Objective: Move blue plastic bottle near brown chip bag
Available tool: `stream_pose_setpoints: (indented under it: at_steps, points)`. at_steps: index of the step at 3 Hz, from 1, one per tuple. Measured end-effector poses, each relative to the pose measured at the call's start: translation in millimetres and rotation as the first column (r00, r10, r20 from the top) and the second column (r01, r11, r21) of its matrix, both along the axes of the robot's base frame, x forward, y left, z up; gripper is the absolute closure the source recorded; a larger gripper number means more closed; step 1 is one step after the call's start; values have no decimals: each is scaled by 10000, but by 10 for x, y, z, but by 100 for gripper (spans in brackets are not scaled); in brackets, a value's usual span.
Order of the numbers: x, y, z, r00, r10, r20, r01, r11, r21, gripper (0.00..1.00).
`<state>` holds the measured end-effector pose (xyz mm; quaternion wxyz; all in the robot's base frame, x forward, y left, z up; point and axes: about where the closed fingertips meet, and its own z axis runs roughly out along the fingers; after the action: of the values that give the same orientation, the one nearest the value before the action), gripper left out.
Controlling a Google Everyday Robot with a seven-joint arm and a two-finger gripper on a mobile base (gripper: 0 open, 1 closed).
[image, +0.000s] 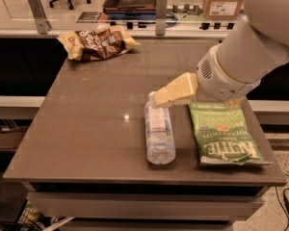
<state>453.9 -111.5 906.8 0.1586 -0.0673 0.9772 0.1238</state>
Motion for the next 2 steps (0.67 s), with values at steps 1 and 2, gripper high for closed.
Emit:
stream_pose_setpoints:
  at_steps: [1, 2]
  points:
    - [3, 205, -148, 9995, -141, -288, 125, 9983, -568, 0]
    - [39, 396, -276, 9971, -172, -746, 61, 9891, -1471, 0]
